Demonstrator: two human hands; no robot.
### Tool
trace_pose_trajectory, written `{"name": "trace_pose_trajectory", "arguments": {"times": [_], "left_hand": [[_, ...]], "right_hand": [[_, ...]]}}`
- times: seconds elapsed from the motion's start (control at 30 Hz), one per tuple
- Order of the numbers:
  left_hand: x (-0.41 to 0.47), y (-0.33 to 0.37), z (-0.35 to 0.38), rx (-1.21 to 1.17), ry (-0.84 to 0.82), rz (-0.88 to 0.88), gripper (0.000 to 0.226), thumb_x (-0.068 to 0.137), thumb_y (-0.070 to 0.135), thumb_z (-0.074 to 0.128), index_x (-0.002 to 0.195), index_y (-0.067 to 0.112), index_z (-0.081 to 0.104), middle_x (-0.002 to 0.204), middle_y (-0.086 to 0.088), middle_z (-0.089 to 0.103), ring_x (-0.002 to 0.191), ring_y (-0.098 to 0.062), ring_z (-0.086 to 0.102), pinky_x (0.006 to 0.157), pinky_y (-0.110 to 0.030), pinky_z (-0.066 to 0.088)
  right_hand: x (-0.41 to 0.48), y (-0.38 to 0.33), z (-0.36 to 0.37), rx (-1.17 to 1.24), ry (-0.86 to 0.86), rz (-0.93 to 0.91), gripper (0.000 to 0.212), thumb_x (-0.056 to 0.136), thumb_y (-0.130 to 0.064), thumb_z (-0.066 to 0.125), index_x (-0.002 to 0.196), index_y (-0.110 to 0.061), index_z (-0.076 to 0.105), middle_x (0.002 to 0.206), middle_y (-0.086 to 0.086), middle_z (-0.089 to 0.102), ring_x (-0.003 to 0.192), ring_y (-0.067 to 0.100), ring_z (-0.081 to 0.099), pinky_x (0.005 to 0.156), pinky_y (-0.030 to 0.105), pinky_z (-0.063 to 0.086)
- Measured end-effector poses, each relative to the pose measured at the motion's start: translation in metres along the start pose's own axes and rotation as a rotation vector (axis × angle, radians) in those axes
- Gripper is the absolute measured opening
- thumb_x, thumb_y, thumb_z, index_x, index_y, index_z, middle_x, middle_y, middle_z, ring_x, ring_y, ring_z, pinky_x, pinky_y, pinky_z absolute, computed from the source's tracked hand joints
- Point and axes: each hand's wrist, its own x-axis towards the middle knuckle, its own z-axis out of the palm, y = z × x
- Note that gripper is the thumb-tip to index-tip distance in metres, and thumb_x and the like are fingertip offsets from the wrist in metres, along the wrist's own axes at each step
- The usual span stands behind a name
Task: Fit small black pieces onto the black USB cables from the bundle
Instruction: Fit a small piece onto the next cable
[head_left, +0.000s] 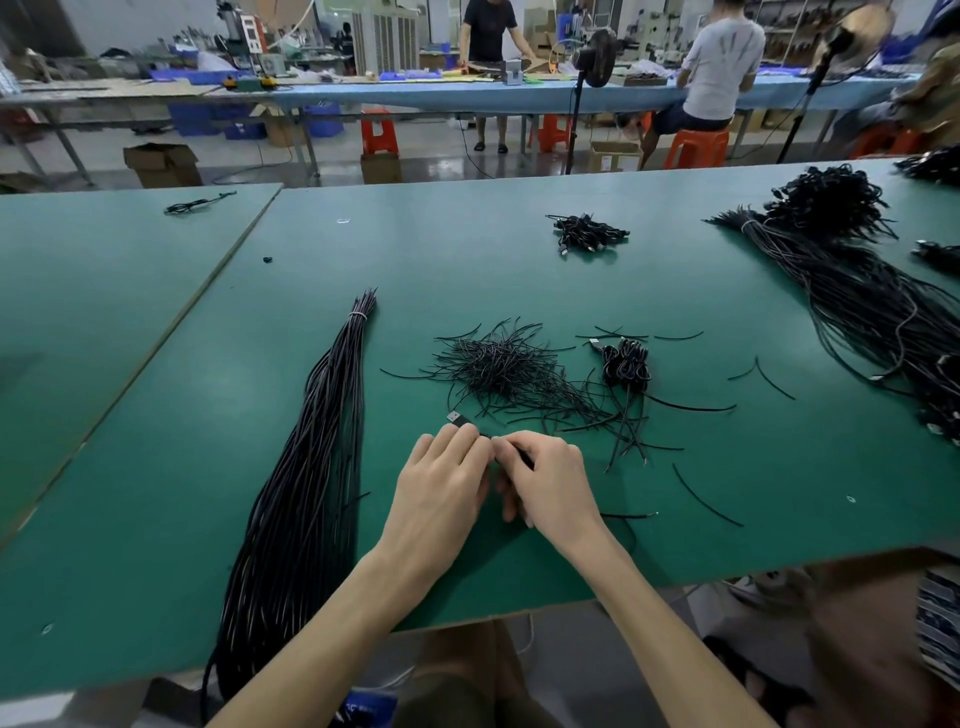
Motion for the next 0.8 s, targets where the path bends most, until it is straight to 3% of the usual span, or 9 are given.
{"name": "trace_pose_trajectory", "arguments": {"times": [0.13, 0.27, 0.43, 0.5, 0.6, 0.67, 0.8], "left_hand": [[0.000, -0.001, 0.002, -0.021, 0.025, -0.001, 0.009, 0.091, 0.005, 0.067, 0.086, 0.009, 0.061, 0.084, -0.002, 0.056, 0.080, -0.023, 0.051, 0.072, -0.035, 0.046], [0.001, 0.003, 0.000, -0.053, 0.012, -0.086, 0.013, 0.088, 0.005, 0.077, 0.087, 0.008, 0.065, 0.084, -0.002, 0.060, 0.079, -0.024, 0.058, 0.072, -0.037, 0.048], [0.000, 0.002, -0.003, -0.058, 0.014, -0.141, 0.009, 0.090, 0.010, 0.077, 0.094, 0.011, 0.069, 0.089, 0.002, 0.066, 0.075, -0.018, 0.060, 0.073, -0.033, 0.046], [0.001, 0.002, -0.004, -0.057, 0.021, -0.152, 0.008, 0.092, 0.013, 0.076, 0.096, 0.012, 0.070, 0.092, 0.004, 0.067, 0.074, -0.017, 0.060, 0.073, -0.033, 0.047], [0.003, 0.001, -0.005, -0.094, -0.004, -0.228, 0.009, 0.093, 0.013, 0.074, 0.100, 0.011, 0.068, 0.095, 0.004, 0.067, 0.075, -0.017, 0.062, 0.074, -0.034, 0.047], [0.004, -0.001, -0.006, -0.200, -0.007, -0.370, 0.008, 0.095, 0.013, 0.072, 0.100, 0.012, 0.066, 0.096, 0.006, 0.066, 0.077, -0.015, 0.062, 0.076, -0.033, 0.048], [0.008, -0.014, -0.010, -0.472, 0.085, -0.711, 0.008, 0.097, 0.014, 0.069, 0.096, 0.021, 0.065, 0.090, 0.012, 0.067, 0.082, 0.000, 0.064, 0.075, -0.021, 0.053]], "right_hand": [[0.001, -0.002, -0.001, 0.030, -0.005, 0.017, 0.032, 0.107, -0.029, 0.055, 0.082, -0.018, 0.070, 0.053, 0.008, 0.064, 0.034, 0.013, 0.054, 0.038, 0.020, 0.038], [0.000, -0.003, -0.004, 0.041, -0.004, 0.005, 0.037, 0.107, -0.029, 0.055, 0.074, -0.018, 0.067, 0.053, 0.008, 0.063, 0.037, 0.014, 0.054, 0.041, 0.018, 0.039], [0.001, -0.001, -0.001, -0.059, -0.019, -0.032, 0.030, 0.109, -0.027, 0.050, 0.084, -0.025, 0.066, 0.057, -0.012, 0.060, 0.047, 0.004, 0.054, 0.052, 0.019, 0.043], [-0.001, -0.002, 0.002, -0.141, 0.003, -0.117, 0.023, 0.109, -0.023, 0.048, 0.107, -0.021, 0.071, 0.081, -0.018, 0.066, 0.072, 0.002, 0.061, 0.067, 0.019, 0.049], [-0.008, -0.002, 0.011, -0.509, 0.125, -0.346, 0.039, 0.105, -0.012, 0.053, 0.144, -0.006, 0.055, 0.128, 0.007, 0.058, 0.113, 0.021, 0.060, 0.098, 0.035, 0.052], [-0.012, -0.003, 0.015, -0.720, 0.244, -0.507, 0.048, 0.098, -0.007, 0.059, 0.146, -0.003, 0.052, 0.133, 0.015, 0.053, 0.124, 0.029, 0.053, 0.107, 0.039, 0.045], [-0.017, -0.004, 0.016, -0.726, 0.310, -0.804, 0.035, 0.096, -0.007, 0.055, 0.130, -0.008, 0.062, 0.125, 0.007, 0.056, 0.121, 0.024, 0.052, 0.107, 0.033, 0.037]]}}
